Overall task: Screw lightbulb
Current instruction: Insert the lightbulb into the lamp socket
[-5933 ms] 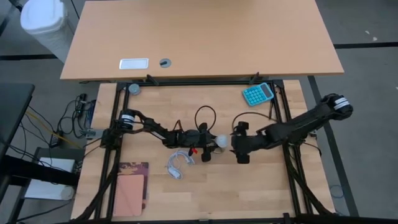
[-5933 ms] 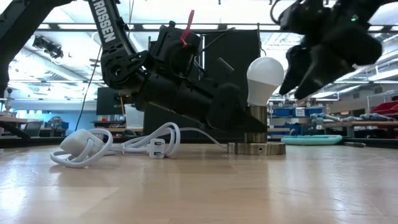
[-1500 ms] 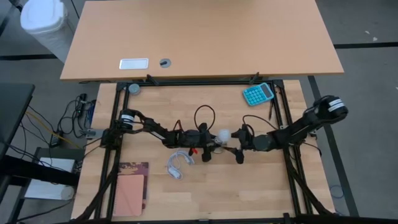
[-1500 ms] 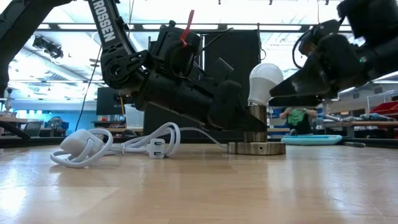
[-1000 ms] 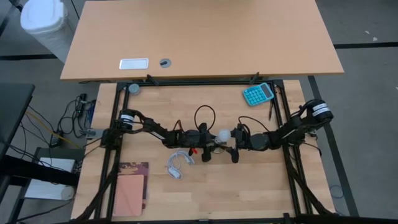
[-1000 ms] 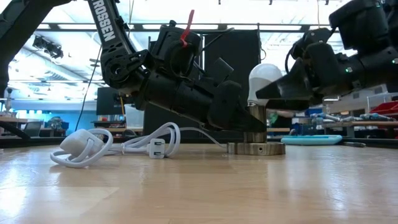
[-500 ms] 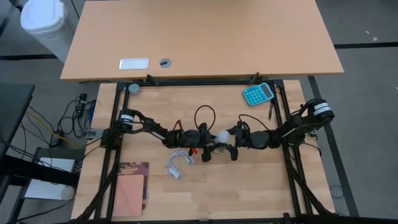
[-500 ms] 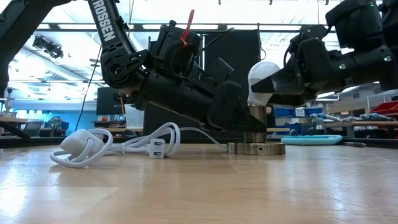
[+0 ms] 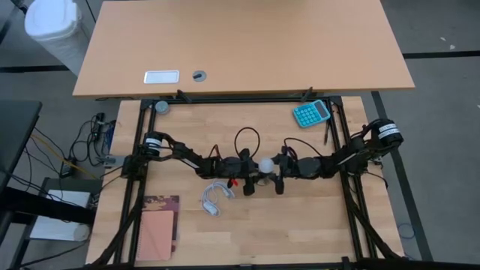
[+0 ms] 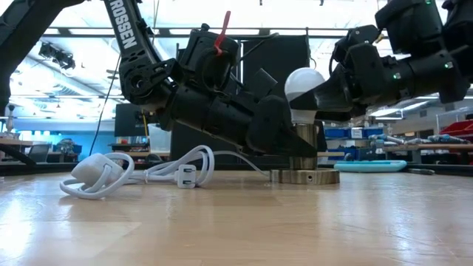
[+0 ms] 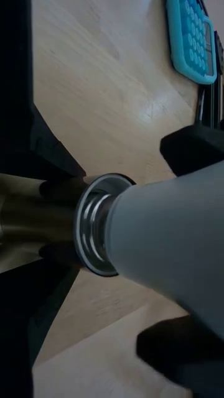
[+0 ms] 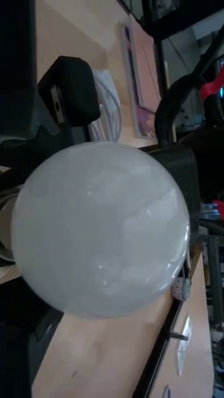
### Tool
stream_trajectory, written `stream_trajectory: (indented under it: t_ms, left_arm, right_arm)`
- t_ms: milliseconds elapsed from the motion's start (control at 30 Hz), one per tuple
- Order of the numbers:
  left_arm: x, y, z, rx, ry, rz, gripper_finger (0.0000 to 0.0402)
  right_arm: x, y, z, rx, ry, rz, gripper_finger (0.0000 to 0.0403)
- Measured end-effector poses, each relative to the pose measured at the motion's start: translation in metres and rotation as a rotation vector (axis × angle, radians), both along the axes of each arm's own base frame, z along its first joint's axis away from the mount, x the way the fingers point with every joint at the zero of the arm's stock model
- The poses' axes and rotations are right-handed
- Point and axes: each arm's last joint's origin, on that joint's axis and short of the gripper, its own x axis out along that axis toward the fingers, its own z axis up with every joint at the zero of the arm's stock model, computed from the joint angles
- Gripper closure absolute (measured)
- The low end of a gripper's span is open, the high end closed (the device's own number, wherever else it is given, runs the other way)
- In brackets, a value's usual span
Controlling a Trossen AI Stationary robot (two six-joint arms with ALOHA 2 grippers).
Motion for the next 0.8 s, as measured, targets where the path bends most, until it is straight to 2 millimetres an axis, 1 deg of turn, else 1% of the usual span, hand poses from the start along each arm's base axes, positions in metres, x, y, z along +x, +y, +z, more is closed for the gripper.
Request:
stream_trajectory:
  t_ms: [167, 300, 433, 800]
  left_arm:
    - [0.000, 0.000, 0.000, -0.016, -0.001, 0.004, 0.0211]
    - [0.000, 0.000, 0.000, -0.021, -0.002, 0.002, 0.0211]
    - [0.000, 0.000, 0.000, -0.021, -0.001, 0.003, 0.0211]
    - [0.000, 0.000, 0.000, -0.013, 0.000, 0.001, 0.0211]
  right_arm:
    - [0.007, 0.002, 0.001, -0.014, 0.040, 0.046, 0.0175]
    - [0.005, -0.001, -0.003, -0.017, 0.103, 0.078, 0.0175]
    - [0.003, -0.004, 0.000, -0.013, 0.129, 0.093, 0.0175]
    - [-0.001, -0.013, 0.014, -0.005, 0.113, 0.094, 0.0174]
